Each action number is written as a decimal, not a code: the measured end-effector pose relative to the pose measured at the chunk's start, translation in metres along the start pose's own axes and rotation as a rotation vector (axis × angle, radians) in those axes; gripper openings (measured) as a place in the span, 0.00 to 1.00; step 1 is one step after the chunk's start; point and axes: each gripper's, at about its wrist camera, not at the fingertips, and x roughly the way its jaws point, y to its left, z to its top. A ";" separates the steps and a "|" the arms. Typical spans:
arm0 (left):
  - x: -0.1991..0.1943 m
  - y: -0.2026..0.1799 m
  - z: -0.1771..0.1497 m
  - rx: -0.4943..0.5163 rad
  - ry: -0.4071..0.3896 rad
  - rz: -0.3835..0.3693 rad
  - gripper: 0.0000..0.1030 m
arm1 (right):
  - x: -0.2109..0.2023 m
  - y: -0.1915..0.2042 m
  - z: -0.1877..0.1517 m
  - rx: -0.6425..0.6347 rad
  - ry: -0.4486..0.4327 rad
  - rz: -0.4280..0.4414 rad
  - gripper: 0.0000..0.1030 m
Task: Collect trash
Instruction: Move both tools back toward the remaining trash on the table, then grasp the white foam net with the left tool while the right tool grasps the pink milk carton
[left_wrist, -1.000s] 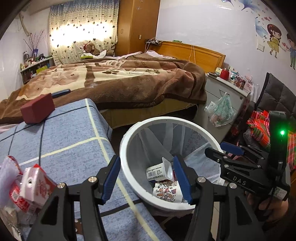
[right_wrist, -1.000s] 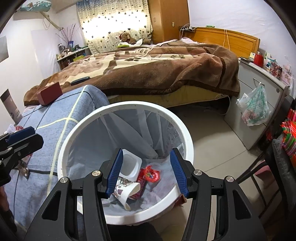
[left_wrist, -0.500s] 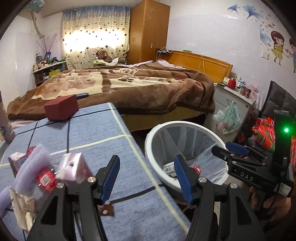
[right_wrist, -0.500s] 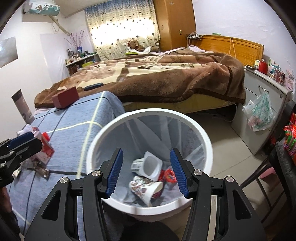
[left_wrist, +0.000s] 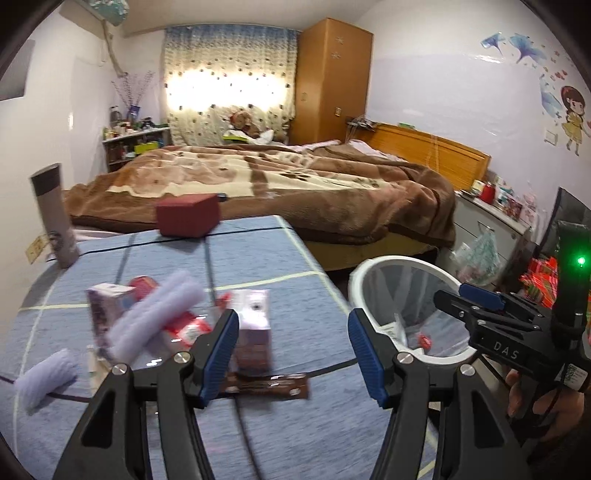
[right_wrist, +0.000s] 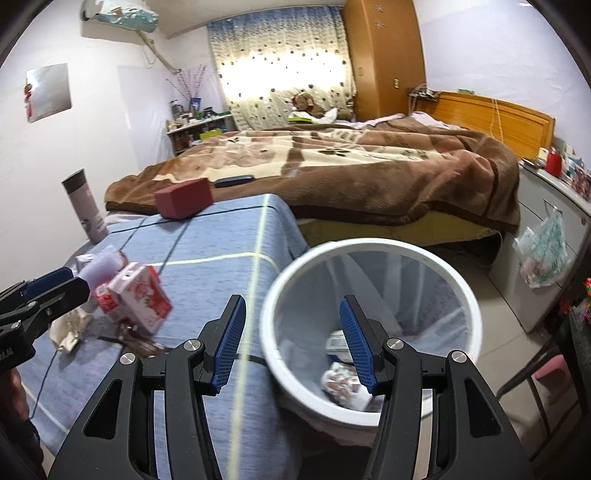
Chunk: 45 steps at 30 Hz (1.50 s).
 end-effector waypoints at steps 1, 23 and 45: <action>-0.004 0.006 -0.001 -0.006 -0.005 0.007 0.62 | 0.000 0.005 -0.001 -0.004 -0.001 0.009 0.53; -0.056 0.151 -0.031 -0.156 -0.023 0.226 0.65 | 0.032 0.099 -0.006 -0.106 0.078 0.154 0.55; -0.029 0.255 -0.060 -0.160 0.169 0.286 0.71 | 0.068 0.152 0.001 -0.086 0.134 0.047 0.57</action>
